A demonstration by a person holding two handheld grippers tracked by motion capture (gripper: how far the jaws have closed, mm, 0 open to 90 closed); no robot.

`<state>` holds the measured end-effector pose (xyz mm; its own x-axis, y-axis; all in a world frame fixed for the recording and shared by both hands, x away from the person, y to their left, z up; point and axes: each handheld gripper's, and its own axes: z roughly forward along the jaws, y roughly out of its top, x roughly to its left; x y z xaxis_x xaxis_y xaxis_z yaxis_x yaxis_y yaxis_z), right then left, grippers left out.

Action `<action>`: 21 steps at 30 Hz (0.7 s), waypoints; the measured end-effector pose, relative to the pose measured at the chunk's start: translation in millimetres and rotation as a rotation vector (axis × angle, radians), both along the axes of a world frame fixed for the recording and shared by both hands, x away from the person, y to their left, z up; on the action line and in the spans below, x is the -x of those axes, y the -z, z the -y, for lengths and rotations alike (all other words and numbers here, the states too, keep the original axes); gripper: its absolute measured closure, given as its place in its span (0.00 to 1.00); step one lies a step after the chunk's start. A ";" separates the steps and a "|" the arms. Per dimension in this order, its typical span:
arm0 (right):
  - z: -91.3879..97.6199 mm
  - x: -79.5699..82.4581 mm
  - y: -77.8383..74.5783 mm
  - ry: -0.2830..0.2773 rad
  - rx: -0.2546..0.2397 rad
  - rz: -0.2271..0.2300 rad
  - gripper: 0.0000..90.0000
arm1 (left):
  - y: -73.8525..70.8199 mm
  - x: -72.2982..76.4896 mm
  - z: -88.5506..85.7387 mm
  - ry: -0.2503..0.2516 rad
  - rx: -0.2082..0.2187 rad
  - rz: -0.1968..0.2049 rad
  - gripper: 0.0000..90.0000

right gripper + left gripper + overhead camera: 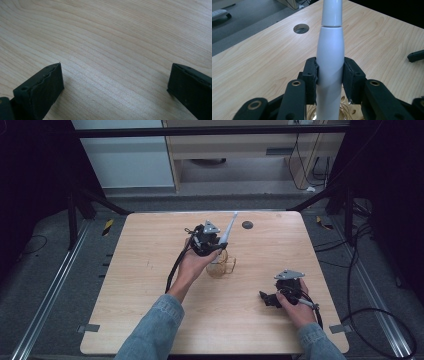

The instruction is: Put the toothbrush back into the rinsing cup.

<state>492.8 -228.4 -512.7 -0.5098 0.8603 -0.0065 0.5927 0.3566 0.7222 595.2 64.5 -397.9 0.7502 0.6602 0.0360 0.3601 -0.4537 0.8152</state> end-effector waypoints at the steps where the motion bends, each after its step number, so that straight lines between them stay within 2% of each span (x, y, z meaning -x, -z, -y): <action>1: 0.0 0.0 0.0 0.000 0.000 0.000 0.00 | 0.2 0.3 -0.4 0.000 0.000 -0.002 0.73; 11: 0.1 -0.1 0.0 -0.001 0.001 0.001 0.00 | -1.4 4.6 -1.8 0.006 -0.021 0.000 0.73; 21: 0.0 0.0 0.0 0.000 0.000 0.001 0.00 | 9.8 8.0 -5.9 0.007 -0.028 -0.031 0.73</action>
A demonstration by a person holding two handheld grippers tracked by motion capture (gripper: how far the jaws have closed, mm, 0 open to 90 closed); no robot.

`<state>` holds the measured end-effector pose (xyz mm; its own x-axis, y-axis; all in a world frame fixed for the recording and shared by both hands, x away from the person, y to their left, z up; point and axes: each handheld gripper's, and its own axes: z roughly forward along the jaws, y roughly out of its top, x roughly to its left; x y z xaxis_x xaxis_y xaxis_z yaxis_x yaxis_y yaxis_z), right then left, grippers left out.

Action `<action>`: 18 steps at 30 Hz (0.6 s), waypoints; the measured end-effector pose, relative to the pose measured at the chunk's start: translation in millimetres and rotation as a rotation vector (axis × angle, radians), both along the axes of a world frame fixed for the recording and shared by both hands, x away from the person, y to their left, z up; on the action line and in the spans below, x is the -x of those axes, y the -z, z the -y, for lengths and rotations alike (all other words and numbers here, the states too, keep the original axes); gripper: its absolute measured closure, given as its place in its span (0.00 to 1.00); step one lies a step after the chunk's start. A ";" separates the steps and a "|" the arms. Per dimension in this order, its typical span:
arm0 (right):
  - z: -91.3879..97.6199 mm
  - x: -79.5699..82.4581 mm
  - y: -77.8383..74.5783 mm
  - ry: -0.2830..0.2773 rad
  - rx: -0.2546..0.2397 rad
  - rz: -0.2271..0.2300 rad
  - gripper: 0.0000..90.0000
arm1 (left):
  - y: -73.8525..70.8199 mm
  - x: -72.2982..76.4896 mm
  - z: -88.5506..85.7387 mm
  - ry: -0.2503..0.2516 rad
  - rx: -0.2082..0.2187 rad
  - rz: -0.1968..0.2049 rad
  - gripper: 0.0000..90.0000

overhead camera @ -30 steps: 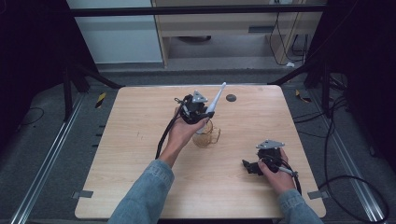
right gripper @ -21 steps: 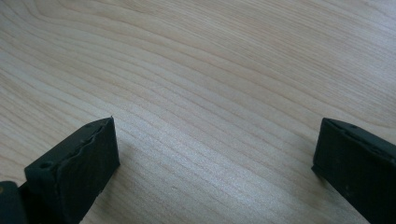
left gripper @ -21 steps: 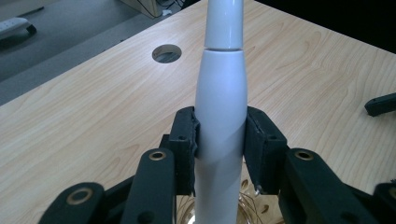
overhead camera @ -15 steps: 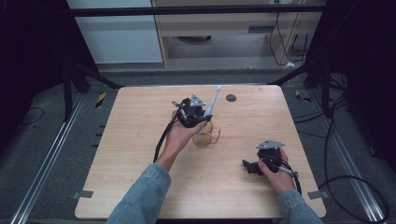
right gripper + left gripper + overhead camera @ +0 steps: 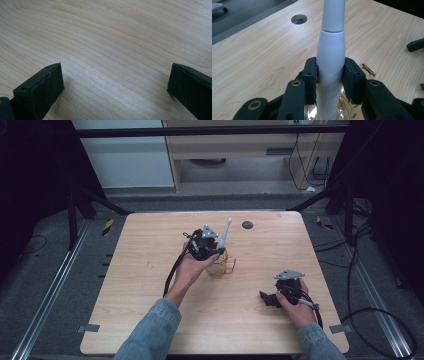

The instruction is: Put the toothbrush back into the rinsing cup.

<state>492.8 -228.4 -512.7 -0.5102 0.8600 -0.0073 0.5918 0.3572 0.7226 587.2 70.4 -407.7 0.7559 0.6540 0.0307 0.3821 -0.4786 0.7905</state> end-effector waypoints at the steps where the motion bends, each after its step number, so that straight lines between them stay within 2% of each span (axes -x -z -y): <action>1: 0.1 0.0 0.0 0.000 0.001 0.001 0.00 | 0.0 0.0 0.0 0.000 0.000 0.000 0.73; 10: 0.0 0.0 0.0 0.001 0.000 0.000 0.00 | 4.7 -0.2 -0.2 0.000 -0.012 -0.010 0.73; 18: 0.1 0.0 0.0 0.000 0.001 0.000 0.00 | 5.3 0.1 -1.2 0.000 -0.006 -0.009 0.73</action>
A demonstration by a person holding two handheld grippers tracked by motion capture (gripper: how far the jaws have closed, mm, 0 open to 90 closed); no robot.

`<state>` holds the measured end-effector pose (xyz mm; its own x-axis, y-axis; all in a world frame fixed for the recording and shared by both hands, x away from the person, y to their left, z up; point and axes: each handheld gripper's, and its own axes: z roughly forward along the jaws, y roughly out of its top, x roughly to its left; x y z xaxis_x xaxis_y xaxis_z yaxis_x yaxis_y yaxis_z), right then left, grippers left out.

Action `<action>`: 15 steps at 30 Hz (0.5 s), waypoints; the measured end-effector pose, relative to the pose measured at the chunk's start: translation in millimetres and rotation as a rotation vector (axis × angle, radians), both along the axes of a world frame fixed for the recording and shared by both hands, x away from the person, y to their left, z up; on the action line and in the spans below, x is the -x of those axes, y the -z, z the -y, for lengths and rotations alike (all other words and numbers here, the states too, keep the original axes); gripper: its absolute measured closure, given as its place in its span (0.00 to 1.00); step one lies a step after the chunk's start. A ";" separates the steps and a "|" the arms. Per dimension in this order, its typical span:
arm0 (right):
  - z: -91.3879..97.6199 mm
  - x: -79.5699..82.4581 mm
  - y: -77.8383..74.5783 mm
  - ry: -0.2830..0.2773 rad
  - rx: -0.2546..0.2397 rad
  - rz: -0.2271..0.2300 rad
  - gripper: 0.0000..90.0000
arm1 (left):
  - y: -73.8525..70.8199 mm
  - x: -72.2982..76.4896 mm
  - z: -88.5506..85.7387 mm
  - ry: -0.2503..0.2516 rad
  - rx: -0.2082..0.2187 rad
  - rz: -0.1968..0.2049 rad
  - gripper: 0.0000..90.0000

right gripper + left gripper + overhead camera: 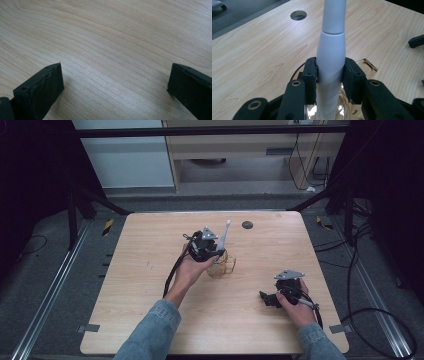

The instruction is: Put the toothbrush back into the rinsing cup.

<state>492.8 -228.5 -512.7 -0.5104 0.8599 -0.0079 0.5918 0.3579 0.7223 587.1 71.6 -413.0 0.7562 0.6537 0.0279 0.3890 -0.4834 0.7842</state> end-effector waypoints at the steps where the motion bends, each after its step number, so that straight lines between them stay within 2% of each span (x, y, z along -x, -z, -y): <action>1: 0.0 0.0 0.0 0.000 0.000 0.000 0.00 | 0.1 -0.2 0.0 0.000 0.002 0.000 0.73; 15: -0.1 0.0 0.1 0.000 -0.001 0.000 0.00 | 0.7 -0.6 2.8 -0.001 0.002 -0.001 0.73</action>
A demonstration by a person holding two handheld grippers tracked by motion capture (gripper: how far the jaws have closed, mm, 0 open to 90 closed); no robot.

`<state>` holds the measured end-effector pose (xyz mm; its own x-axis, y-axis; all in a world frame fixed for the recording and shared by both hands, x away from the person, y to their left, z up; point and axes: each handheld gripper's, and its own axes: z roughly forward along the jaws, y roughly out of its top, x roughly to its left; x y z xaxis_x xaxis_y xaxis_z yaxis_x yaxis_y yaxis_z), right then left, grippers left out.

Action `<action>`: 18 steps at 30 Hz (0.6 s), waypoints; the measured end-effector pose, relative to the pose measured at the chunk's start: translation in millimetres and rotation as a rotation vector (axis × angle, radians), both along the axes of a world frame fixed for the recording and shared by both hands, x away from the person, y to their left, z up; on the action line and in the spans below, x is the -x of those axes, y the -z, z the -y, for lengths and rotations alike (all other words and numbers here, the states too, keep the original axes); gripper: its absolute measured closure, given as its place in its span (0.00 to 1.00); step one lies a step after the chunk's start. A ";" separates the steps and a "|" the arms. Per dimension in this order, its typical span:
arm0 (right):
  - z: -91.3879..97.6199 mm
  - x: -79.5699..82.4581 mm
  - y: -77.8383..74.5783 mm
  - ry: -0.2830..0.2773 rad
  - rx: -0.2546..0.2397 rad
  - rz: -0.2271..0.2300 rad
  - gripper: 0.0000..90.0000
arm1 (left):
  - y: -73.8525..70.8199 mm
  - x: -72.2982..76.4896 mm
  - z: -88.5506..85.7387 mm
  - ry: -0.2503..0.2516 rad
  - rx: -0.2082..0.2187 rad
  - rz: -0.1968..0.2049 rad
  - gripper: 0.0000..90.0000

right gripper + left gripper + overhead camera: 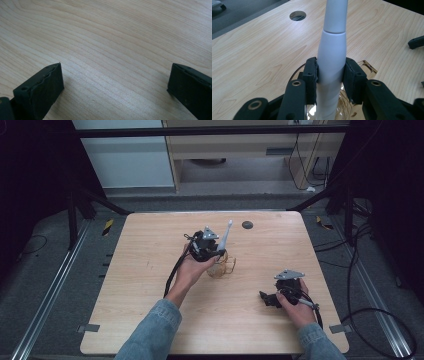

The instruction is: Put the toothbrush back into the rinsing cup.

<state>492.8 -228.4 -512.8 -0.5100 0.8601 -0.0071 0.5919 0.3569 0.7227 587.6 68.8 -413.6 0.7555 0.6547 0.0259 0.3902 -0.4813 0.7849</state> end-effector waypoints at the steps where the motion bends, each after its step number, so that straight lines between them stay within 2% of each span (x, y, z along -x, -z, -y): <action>1: 0.0 0.0 0.0 0.000 0.000 0.000 0.00 | 0.1 0.0 0.1 -0.001 0.001 0.000 0.73; 7: 0.0 0.0 0.0 0.000 0.000 0.000 0.00 | -1.0 0.6 -0.5 -0.002 0.014 -0.006 0.72; 18: 0.0 0.0 0.0 0.001 0.001 -0.001 0.00 | -6.1 4.3 -3.5 -0.005 0.030 0.014 0.68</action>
